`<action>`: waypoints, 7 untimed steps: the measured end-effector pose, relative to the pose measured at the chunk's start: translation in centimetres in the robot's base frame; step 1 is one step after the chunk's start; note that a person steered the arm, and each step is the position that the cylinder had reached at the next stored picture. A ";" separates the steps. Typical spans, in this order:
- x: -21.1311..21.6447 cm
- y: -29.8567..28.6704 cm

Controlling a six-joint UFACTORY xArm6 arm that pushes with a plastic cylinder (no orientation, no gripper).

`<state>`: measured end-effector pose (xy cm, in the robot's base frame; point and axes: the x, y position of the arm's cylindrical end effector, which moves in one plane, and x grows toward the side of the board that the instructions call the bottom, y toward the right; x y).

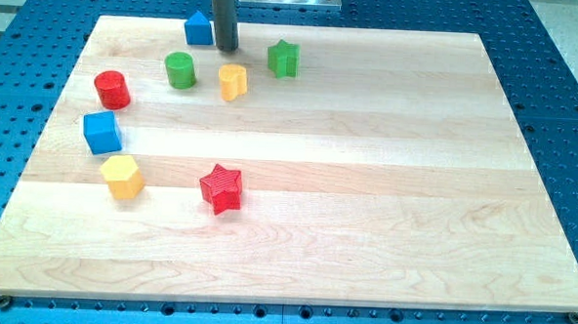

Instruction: Drag the blue triangle to the top left corner

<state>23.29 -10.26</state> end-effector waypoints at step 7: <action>0.8 -9.9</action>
<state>24.07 -20.18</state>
